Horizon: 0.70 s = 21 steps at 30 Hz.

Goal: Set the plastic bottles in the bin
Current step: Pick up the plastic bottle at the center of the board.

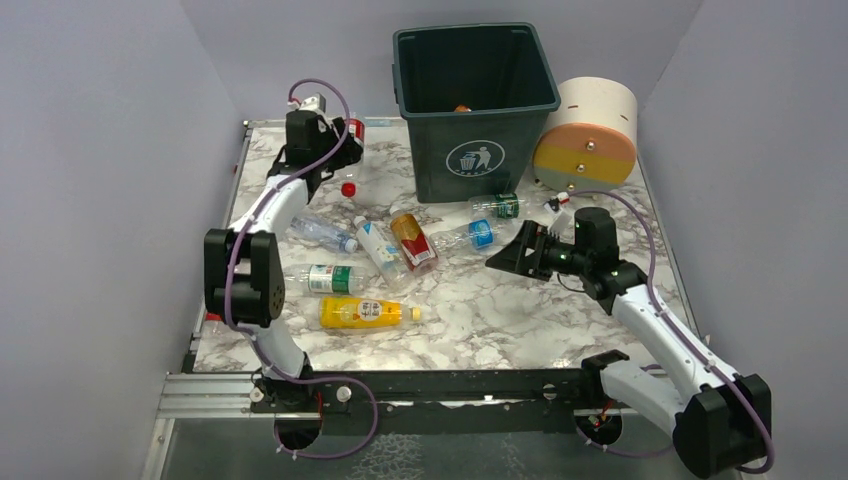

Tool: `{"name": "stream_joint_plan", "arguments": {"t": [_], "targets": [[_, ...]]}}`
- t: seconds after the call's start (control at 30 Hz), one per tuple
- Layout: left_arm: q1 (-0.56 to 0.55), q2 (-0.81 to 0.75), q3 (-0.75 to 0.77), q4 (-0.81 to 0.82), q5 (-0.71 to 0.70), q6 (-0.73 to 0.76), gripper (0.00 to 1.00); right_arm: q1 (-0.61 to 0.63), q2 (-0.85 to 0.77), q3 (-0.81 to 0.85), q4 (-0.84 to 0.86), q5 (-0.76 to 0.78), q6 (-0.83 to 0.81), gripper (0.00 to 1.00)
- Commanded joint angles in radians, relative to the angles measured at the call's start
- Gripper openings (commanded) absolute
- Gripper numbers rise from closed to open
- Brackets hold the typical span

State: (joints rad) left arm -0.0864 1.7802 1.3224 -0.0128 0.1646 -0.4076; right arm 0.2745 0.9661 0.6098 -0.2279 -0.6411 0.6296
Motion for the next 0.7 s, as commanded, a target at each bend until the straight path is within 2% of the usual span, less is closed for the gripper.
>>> {"name": "stream_joint_plan", "arguments": {"t": [0.0, 0.37, 0.67], "targets": [[0.014, -0.153, 0.011, -0.067, 0.059, -0.009, 0.61, -0.003, -0.029, 0.004, -0.003, -0.030, 0.013, 0.99], [0.043, -0.333, 0.201, -0.152, 0.155, -0.041, 0.62, -0.003, -0.073, -0.033, 0.004, -0.035, 0.034, 0.99], [0.045, -0.233, 0.425, -0.079, 0.325, -0.184, 0.62, -0.003, -0.103, -0.046, 0.006, -0.042, 0.049, 0.99]]}}
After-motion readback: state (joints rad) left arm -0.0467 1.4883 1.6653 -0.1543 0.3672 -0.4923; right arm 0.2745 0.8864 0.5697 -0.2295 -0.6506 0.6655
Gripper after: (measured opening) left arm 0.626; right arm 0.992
